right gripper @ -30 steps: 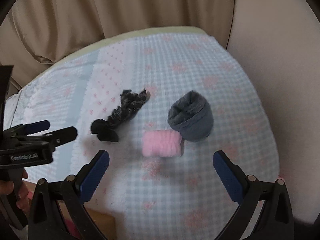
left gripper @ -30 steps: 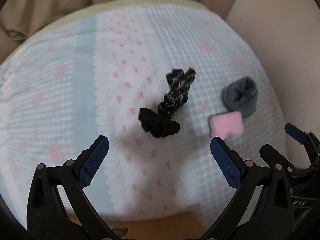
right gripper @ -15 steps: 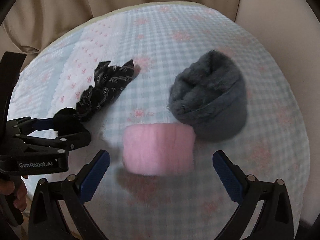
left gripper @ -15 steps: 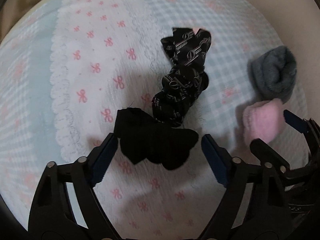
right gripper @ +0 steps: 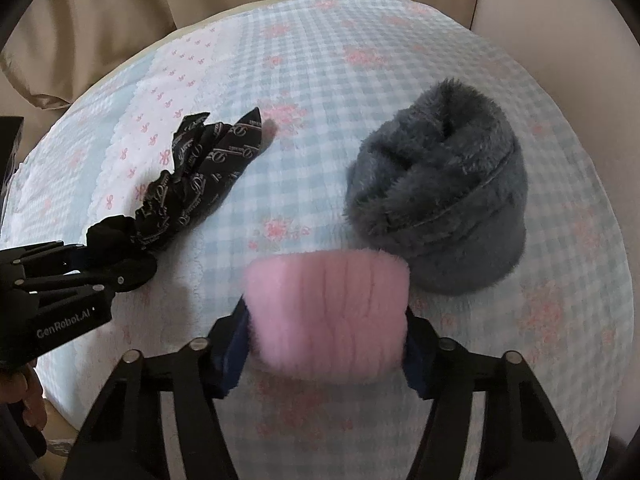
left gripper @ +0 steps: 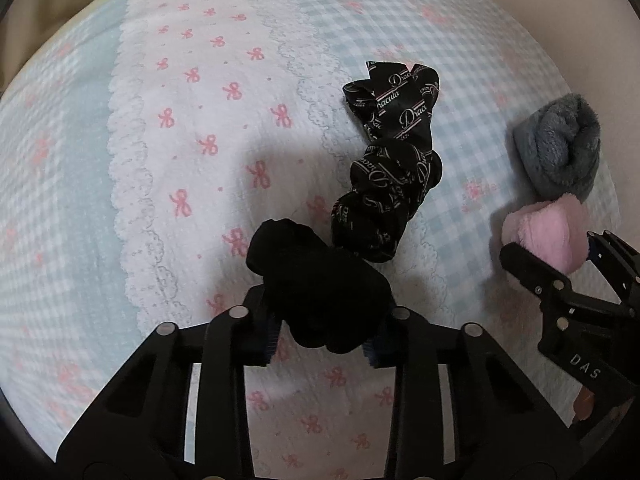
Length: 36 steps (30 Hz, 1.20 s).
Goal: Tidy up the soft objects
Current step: 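Grasp the black scrunchie with the left tool while the right tool grasps the pink wristband, then carry the scrunchie and wristband into the cardboard box and open both tools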
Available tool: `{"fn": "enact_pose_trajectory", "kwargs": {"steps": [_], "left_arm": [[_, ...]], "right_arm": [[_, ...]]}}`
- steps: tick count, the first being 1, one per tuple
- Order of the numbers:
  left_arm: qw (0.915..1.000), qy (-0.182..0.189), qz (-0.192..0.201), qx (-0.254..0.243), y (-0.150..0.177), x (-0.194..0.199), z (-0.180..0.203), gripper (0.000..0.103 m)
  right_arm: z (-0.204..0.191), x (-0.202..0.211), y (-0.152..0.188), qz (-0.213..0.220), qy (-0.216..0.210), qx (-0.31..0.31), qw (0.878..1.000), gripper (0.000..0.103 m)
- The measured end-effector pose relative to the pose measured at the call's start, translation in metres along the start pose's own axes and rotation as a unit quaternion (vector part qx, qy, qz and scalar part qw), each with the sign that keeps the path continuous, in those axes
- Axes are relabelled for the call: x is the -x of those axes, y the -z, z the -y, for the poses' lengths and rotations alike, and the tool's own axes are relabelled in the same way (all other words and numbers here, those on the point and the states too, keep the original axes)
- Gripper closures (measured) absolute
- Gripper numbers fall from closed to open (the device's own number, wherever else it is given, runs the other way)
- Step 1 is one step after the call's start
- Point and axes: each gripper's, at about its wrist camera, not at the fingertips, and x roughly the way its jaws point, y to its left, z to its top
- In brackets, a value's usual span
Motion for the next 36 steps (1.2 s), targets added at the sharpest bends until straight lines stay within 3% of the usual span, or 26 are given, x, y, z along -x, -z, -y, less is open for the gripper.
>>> {"fn": "enact_pose_trajectory", "kwargs": {"steps": [5,16,26,36], "left_arm": [[1.0000,0.005,-0.001,0.006,0.001,0.007,-0.005,0.077],[0.9990,0.012,0.033,0.029,0.005,0.065,-0.005,0.077],[0.9953,-0.005,0.088,0.039,0.016,0.156,0.006,0.077],[0.9873,-0.013,0.138,0.078,0.061,0.265,0.010,0.077]], "right_arm": [[-0.002,0.007,0.000,0.006,-0.003,-0.003,1.000,0.057],[-0.011,0.058,-0.002,0.045,-0.015,0.000,0.999,0.058],[-0.017,0.140,0.000,0.092,-0.023,0.012,0.995,0.058],[-0.050,0.245,0.008,0.130,-0.046,0.060,0.989,0.058]]}}
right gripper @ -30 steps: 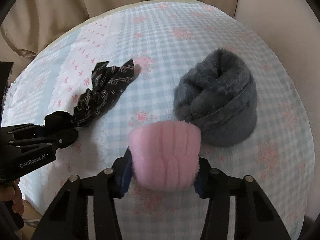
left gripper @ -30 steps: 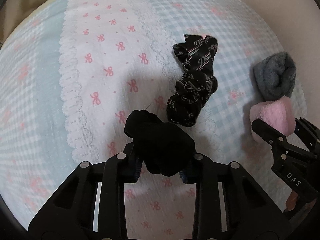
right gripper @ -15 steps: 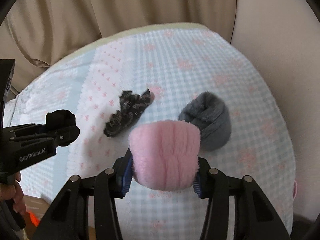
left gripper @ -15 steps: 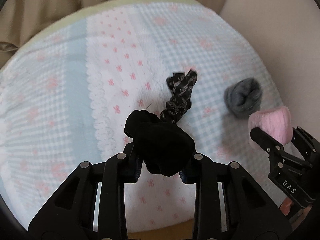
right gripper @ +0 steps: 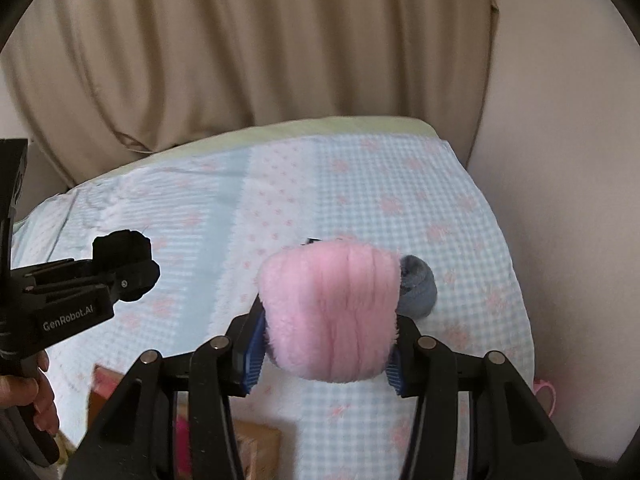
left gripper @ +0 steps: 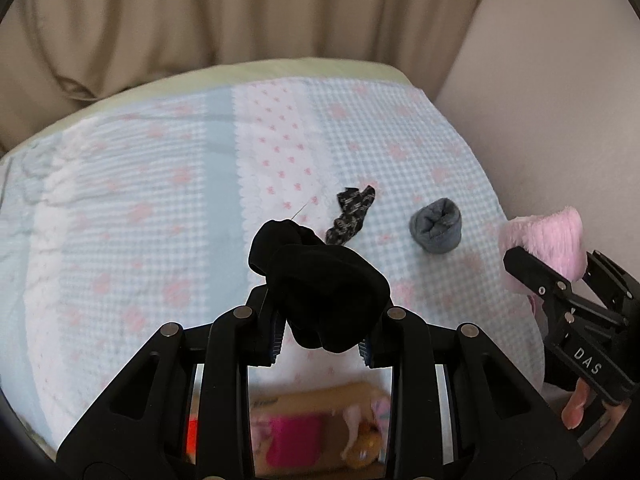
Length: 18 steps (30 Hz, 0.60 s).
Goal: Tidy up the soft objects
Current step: 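Carry the scrunchie and wristband into the cardboard box and open both tools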
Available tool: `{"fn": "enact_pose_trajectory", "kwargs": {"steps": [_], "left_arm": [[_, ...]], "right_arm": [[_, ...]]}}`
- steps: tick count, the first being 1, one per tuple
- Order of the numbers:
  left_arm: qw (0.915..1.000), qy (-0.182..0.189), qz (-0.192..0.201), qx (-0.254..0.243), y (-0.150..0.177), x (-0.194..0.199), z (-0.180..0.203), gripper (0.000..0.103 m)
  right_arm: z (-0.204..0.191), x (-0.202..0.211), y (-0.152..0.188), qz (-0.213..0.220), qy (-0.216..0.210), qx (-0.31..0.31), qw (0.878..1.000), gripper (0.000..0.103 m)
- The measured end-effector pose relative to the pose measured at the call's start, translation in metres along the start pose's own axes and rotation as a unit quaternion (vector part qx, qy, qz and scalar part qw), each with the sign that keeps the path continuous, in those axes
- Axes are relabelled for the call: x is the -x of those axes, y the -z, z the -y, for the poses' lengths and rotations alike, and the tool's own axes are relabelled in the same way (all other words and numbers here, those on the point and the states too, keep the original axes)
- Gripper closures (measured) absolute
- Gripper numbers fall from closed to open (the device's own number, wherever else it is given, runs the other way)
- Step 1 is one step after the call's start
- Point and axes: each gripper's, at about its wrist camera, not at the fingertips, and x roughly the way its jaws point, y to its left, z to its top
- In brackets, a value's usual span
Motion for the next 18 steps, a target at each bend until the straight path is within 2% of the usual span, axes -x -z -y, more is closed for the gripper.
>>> {"fn": "enact_pose_trajectory", "kwargs": {"steps": [10,18], "left_arm": [[0.9982,-0.030,0.019,0.049,0.063,0.105,-0.047,0.077],[0.9977,-0.031,0.005,0.060,0.121,0.141,-0.088,0.077]], "right_arm": [[-0.075,0.059,0.028,-0.002,-0.050,0.055,0.997,0.058],[-0.132,0.080,0.075,-0.030,-0.061,0.060,0.996,0.058]]}}
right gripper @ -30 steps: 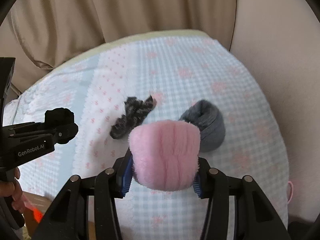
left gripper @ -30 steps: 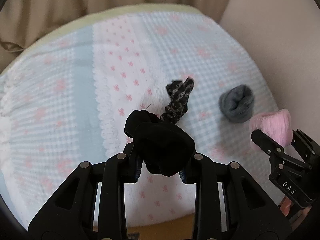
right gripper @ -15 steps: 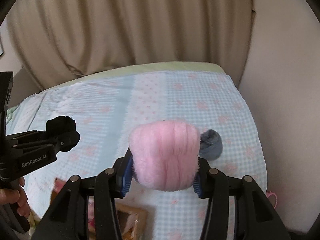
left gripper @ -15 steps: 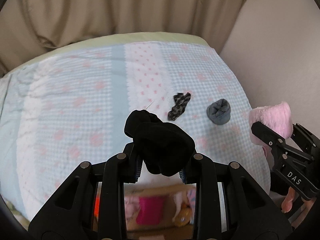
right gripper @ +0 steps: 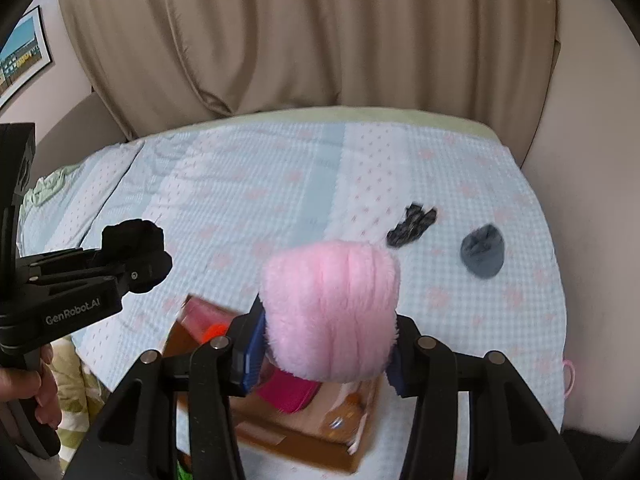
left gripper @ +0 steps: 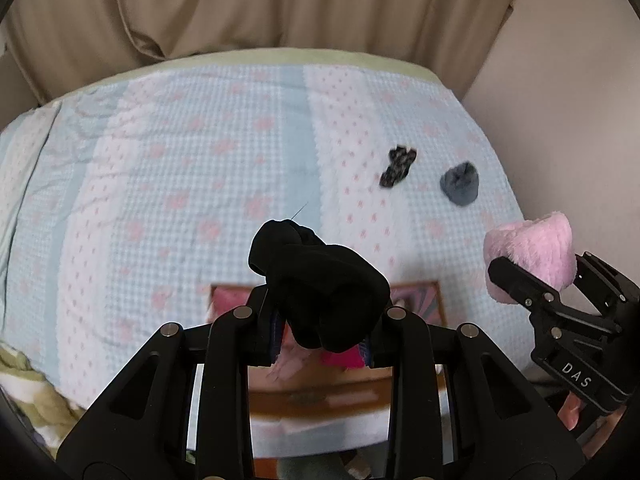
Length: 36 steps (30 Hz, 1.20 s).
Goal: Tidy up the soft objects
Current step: 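Carry the scrunchie and wristband into the cardboard box and open both tools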
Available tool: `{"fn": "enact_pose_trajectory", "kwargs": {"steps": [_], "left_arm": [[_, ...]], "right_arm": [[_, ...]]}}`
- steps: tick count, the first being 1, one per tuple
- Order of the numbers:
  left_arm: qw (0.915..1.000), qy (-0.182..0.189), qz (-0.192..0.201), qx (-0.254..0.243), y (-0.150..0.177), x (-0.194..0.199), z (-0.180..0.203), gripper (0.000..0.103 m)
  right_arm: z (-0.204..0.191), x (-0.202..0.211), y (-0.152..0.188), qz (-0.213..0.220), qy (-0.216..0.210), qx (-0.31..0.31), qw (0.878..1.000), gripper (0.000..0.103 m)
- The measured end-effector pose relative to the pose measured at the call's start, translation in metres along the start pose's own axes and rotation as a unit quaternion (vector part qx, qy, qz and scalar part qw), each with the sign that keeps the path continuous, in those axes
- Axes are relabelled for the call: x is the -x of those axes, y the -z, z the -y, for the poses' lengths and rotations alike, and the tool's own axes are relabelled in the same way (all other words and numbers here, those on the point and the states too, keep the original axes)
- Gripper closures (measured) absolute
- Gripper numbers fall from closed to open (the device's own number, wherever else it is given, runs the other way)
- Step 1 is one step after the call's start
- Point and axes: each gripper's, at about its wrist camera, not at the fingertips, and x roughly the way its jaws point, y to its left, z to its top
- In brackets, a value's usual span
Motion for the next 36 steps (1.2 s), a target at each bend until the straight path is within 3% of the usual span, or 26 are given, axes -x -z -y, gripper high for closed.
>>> {"fn": "enact_pose_trajectory", "kwargs": {"steps": [7,13,26,36], "left_arm": [[0.9995,0.014,-0.028,-0.010,0.044,0.003,-0.034,0.077],[0.9972,0.026,-0.064,-0.029,0.080,-0.018,-0.053,0.077],[0.9855,0.053,-0.150,-0.059,0.126,-0.109,-0.042,0.077],[0.9772,0.054,-0.193,-0.070,0.135,-0.172,-0.029,0.077]], "right_arm": [[-0.040,-0.011,0.040,-0.042,0.010,-0.023,0.999,0.058],[-0.055,-0.025,0.073,-0.078,0.024,-0.056,0.995,0.058],[-0.036,-0.094,0.112,-0.159,0.040,-0.088,0.982,0.058],[-0.020,-0.137,0.122,-0.203,0.027,-0.108,0.973,0.058]]}}
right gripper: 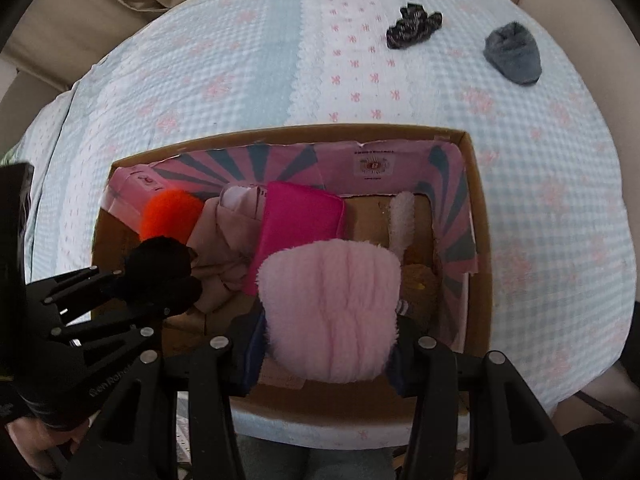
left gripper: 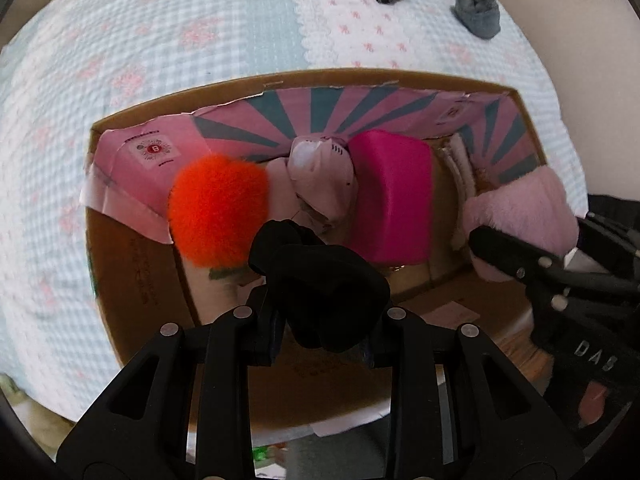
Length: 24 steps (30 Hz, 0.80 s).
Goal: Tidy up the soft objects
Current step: 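Carry the scrunchie and wristband into the cardboard box and open both tools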
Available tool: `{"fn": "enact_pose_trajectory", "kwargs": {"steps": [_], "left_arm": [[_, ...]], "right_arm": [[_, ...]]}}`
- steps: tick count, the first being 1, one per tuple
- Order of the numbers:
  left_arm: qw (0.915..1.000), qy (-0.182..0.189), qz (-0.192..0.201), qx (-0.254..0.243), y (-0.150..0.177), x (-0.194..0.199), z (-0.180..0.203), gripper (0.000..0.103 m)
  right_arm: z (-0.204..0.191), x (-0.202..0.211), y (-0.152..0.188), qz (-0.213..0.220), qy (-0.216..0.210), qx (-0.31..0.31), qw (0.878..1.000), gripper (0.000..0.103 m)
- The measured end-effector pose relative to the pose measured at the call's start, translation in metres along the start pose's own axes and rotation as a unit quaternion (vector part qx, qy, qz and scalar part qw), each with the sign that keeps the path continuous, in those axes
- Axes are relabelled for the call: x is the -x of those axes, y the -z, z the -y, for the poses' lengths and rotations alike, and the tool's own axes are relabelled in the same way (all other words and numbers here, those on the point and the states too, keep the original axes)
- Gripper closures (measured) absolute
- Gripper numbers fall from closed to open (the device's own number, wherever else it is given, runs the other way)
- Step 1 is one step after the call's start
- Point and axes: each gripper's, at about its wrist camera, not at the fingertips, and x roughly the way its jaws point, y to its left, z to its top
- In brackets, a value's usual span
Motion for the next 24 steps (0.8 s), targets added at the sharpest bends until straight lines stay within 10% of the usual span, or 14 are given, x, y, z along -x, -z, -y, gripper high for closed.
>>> {"fn": "enact_pose_trajectory", "kwargs": {"steps": [4,6,7,8,10,24], "left_arm": [[0.9999,-0.009,-0.009,-0.008,-0.001,-0.004,0.000,0.075],[0.9998,-0.012,-0.004,-0.013,-0.003,-0.001,0.000,0.044],[0.9997,-0.017,-0.001,-0.017,-0.004,0.001,0.001,0.008],[0.9995,-0.024,0.000,-0.022,-0.004,0.003,0.002,0.000],[0.9990,-0.032,0.006,-0.029,-0.004,0.007,0.004,0.000],[0.9997,-0.024,0.010,-0.004,0.010,0.026,-0.014,0.000]], "right_arm": [[0.003,-0.002,-0.006,-0.002,-0.002,-0.007,1.000,0.058],[0.003,-0.001,-0.010,0.001,-0.004,-0.010,1.000,0.050],[0.003,-0.001,-0.011,0.005,-0.009,-0.013,1.000,0.038],[0.004,0.000,-0.014,0.012,-0.015,-0.017,1.000,0.018],[0.005,0.003,-0.016,0.022,-0.018,-0.019,0.999,0.000],[0.000,0.012,-0.014,0.027,-0.020,0.001,0.999,0.000]]}}
